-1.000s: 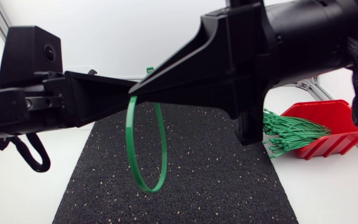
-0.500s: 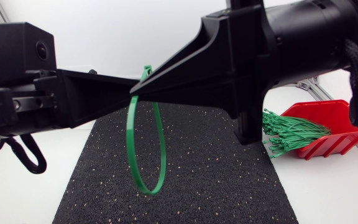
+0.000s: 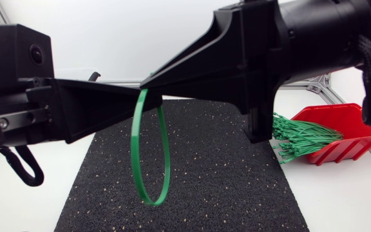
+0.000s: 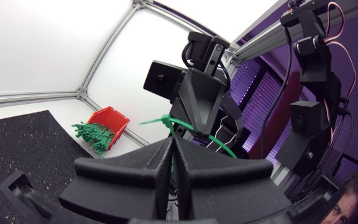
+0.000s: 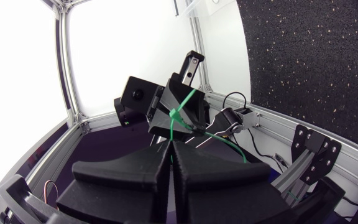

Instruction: Take a green cable tie from the red box, thread the tail through the head to close it, then place it in the transparent bin on the left.

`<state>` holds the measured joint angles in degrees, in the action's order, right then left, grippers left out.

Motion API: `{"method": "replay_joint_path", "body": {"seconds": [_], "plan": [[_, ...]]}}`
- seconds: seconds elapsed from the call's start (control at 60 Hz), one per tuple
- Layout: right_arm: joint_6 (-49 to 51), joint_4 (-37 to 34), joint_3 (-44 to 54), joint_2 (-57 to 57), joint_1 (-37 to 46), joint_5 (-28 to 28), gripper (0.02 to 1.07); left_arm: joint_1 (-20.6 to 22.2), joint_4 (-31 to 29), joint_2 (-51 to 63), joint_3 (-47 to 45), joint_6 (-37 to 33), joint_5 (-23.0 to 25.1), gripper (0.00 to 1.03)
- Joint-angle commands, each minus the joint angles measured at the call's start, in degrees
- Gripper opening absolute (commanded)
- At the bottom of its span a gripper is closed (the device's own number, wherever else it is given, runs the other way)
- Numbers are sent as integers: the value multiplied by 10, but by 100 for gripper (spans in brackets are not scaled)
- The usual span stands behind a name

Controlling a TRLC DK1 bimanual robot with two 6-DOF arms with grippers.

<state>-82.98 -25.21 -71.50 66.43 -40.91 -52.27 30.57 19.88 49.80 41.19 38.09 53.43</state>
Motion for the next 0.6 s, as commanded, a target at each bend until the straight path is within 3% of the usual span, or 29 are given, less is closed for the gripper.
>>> {"method": "replay_joint_path", "body": {"seconds": [0.0,0.583], "plan": [[-17,7,-5,13,14,10,8,7,2,-30,6,-15,4,3],[-17,22,7,10,-8,17,10,11,-28,-44,11,-45,-20,3]]}}
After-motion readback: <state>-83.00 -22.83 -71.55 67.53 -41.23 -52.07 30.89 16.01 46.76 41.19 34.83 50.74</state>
